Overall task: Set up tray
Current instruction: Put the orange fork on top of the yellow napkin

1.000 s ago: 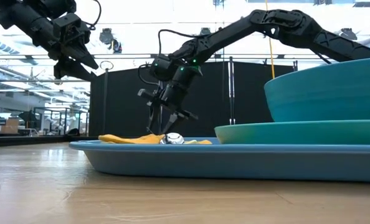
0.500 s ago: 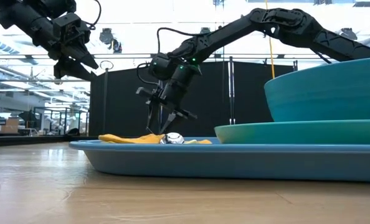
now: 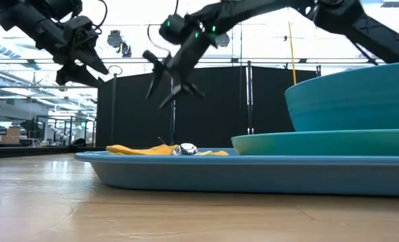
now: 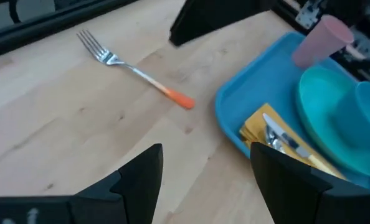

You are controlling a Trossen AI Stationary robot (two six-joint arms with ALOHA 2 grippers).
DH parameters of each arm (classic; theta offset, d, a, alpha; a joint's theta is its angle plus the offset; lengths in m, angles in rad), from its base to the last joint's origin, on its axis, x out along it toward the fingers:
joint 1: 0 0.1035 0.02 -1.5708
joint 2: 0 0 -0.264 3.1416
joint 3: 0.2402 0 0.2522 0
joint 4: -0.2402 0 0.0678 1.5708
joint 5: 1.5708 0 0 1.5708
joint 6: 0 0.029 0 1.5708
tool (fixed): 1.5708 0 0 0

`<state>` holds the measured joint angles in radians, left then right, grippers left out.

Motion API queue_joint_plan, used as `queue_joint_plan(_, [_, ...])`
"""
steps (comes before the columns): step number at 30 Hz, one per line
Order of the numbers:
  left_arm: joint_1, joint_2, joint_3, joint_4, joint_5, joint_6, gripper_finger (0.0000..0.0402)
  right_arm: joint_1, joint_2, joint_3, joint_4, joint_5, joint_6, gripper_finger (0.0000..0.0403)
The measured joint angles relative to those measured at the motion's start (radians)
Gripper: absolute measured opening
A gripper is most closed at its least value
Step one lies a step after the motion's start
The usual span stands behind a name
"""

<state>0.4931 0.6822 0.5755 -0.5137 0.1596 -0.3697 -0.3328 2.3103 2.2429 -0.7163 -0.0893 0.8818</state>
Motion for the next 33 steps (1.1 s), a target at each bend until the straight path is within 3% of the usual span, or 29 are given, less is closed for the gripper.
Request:
queue_joint_plan(5, [0.006,0.057,0.000,0.071,0.016,-0.164,0.0246,0.063,-0.086,-0.001,-0.041,0.154,-0.093,0.0180])
queue_joint_plan(10, [0.014,0.212,0.000,0.226,0.029,-0.357,0.0246,0.134,-0.157,0.000,-0.103,0.268,-0.218,0.0180])
queue_joint_plan(15, [0.007,0.411,0.032,0.438,0.089,-0.545,0.0246,0.180,-0.211,-0.001,-0.187,0.297,-0.306,0.0180])
queue_joint_plan(19, [-0.003,0.561,0.157,0.377,0.044,-0.569,0.0246,0.217,-0.265,-0.046,-0.213,0.302,-0.328,0.0180])
queue_joint_plan(24, [0.000,0.728,0.328,0.247,0.037,-0.582,0.0246,0.257,-0.387,-0.209,-0.139,0.315,-0.333,0.0180])
queue_joint_plan(33, [0.040,0.948,0.492,0.142,0.074,-0.608,0.0246,0.289,-0.730,-0.690,0.288,0.357,-0.300,0.0180])
